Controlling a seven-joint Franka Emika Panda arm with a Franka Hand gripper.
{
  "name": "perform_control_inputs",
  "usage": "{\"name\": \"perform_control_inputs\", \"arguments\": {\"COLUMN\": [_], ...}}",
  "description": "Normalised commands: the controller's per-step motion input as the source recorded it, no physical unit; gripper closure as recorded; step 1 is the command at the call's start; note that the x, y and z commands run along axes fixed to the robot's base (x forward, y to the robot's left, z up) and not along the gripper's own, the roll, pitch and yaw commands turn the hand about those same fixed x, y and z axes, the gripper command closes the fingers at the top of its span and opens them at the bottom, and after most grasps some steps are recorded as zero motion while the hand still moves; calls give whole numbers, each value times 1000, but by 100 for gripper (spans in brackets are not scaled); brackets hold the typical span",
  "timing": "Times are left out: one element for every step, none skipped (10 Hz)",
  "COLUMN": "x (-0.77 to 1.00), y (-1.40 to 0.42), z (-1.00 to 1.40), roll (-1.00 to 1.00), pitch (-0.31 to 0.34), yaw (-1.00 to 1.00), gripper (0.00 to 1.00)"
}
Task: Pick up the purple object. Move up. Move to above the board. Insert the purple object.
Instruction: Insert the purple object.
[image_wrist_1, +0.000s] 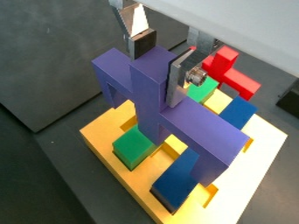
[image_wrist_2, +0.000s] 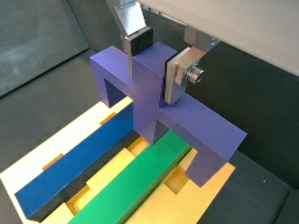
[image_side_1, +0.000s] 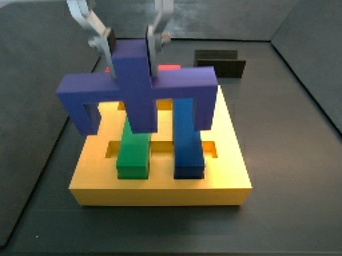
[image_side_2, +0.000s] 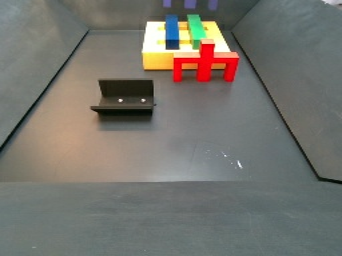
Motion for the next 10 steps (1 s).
{"name": "perform_control_inputs", "arguments": {"x": [14,120,151,209,346,517,454,131,-103,17], "y": [-74,-151,-186,-160,-214,-246,-177,0,17,0], "z": [-251,-169,-169,-223,-237,-189,-174,-286,-114,-14], "roll": [44,166,180,163,249,206,186,93,0,0], "pitch": [-70,-51,-54,-54,-17,-10,0,0,0,0], "yaw": [26,137,123,117,97,57,29,0,-106,-40], "gripper": [100,100,100,100,100,100,100,100,100,100]}}
